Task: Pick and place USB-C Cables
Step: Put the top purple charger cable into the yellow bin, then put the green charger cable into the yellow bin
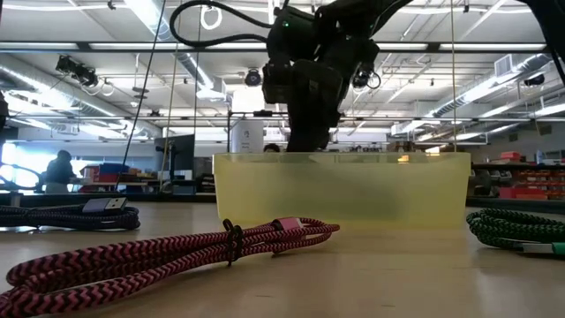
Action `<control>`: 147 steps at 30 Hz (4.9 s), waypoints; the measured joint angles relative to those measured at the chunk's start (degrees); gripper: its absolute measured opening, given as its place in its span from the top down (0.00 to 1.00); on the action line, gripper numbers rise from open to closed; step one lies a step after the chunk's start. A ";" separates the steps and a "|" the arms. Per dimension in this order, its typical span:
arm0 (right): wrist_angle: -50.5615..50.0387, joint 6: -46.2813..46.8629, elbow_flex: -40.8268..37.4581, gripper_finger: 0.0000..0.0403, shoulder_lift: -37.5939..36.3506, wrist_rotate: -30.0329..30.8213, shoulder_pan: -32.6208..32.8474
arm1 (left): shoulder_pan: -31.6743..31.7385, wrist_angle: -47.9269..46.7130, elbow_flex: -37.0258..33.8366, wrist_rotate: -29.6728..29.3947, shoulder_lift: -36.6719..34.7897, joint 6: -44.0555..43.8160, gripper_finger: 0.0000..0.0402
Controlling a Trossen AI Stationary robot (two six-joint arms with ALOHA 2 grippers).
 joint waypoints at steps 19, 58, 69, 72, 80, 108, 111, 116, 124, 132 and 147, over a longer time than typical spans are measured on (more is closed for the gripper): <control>2.14 -2.23 -3.04 0.98 -0.02 1.08 -0.61 | 0.02 0.01 0.00 0.61 0.00 -0.09 0.99; 11.20 -2.61 -6.67 0.98 -0.02 0.79 -1.73 | 0.00 0.00 0.00 1.96 0.00 -0.26 0.99; 12.46 -3.49 -6.67 0.98 -0.04 0.57 -2.25 | 0.00 0.00 0.00 1.96 0.00 -0.26 0.99; 12.43 -3.91 -6.67 0.98 -0.04 0.56 -2.40 | 0.00 0.00 0.00 1.96 0.00 -0.51 0.99; 11.02 -4.38 -6.73 0.98 -0.07 0.44 -3.43 | 0.00 0.01 0.00 1.96 0.00 -0.62 0.99; 13.29 -5.01 -9.14 0.94 -0.11 -2.43 -3.76 | 0.04 0.00 0.00 1.95 0.00 -0.66 0.99; 13.71 -5.03 -9.14 0.93 -0.11 -3.98 -3.78 | 0.04 0.00 0.00 1.96 0.00 -0.65 0.99; 14.88 -4.96 -9.14 0.87 -0.11 -5.92 -3.57 | 0.04 0.00 0.00 1.96 0.00 -0.64 0.99; 14.69 -3.94 -6.35 0.74 -0.11 -5.53 -3.39 | 0.02 0.00 0.00 1.94 0.00 -0.63 0.99; 1.17 -10.60 5.54 0.72 -0.52 -2.44 -3.97 | 0.02 0.00 0.00 1.95 0.00 -0.22 0.99; -31.79 3.80 22.61 0.72 -0.76 13.19 -22.16 | 0.02 0.00 0.00 1.96 0.00 -3.02 0.99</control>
